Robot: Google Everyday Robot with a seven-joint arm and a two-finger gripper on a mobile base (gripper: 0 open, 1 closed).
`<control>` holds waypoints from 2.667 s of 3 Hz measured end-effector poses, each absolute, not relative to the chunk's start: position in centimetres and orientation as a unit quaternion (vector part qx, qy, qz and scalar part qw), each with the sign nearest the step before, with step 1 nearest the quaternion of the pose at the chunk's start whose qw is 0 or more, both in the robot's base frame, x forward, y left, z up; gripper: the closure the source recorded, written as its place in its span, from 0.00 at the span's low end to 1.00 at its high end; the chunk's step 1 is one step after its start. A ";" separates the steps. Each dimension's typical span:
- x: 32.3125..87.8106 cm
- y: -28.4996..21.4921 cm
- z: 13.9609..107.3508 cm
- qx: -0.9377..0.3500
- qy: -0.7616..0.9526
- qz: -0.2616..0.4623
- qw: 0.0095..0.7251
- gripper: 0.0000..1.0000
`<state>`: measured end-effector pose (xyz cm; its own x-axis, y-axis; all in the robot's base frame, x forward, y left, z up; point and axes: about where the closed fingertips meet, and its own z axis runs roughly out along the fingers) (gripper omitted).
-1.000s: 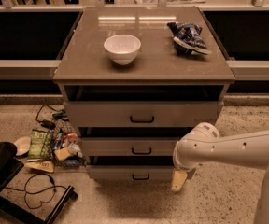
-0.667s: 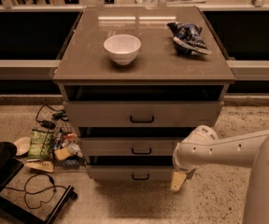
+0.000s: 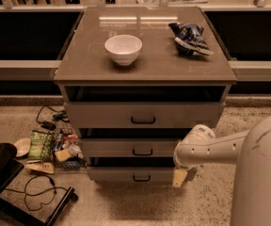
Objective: Open middle drawer
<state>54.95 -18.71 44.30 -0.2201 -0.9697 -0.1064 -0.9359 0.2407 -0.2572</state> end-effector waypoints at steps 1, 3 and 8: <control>55.9 -18.7 44.0 -0.618 0.773 -0.073 0.123 0.00; 58.0 -17.8 42.6 -0.631 0.764 -0.066 0.122 0.00; 60.4 -17.9 42.6 -0.649 0.752 -0.082 0.085 0.21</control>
Offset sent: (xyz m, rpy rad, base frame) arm 0.0368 0.0090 -0.0190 0.0002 0.0082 0.0548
